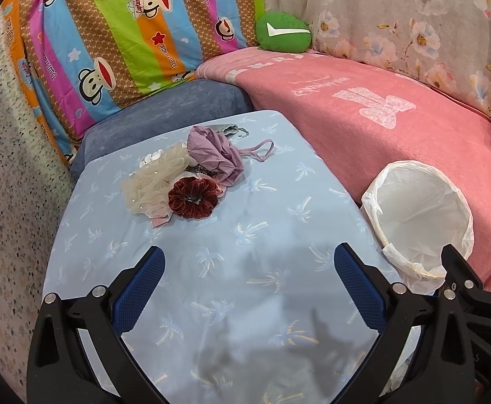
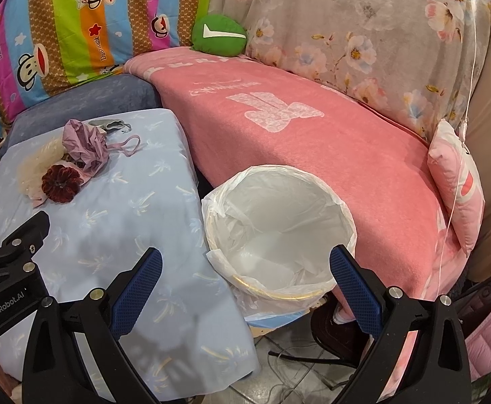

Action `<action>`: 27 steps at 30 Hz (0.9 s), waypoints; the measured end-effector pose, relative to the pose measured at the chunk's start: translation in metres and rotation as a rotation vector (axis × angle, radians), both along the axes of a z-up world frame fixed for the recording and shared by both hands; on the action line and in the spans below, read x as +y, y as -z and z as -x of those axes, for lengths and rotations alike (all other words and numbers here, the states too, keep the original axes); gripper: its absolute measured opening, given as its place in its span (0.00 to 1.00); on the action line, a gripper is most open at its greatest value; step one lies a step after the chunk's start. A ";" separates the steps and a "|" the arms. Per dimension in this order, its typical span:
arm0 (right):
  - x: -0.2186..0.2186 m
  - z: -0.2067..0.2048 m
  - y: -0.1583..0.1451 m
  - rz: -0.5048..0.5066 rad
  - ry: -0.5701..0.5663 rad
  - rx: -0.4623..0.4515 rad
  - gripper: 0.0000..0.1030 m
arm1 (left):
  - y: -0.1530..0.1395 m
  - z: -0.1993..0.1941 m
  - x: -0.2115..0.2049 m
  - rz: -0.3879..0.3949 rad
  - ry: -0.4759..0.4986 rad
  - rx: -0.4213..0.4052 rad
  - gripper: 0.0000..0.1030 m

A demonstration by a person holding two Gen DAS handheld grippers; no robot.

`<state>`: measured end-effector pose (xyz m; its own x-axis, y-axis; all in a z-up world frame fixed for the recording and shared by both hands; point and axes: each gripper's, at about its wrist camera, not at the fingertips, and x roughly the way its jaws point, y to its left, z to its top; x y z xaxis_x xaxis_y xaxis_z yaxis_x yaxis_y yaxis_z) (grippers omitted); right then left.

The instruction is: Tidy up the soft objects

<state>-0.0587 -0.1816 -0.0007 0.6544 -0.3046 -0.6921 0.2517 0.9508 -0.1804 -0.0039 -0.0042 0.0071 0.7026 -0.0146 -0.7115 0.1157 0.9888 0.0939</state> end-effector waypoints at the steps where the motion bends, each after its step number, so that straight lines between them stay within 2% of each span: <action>1: 0.000 0.000 0.000 0.001 0.001 -0.001 0.94 | 0.000 0.000 -0.001 -0.001 0.001 0.000 0.93; 27: 0.016 -0.011 -0.008 0.014 0.008 -0.022 0.94 | -0.002 -0.012 0.017 0.025 0.013 0.004 0.93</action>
<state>-0.0475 -0.1656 0.0072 0.6670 -0.3197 -0.6730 0.2636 0.9461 -0.1882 0.0085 0.0128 0.0088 0.6992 -0.0413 -0.7137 0.1290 0.9892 0.0691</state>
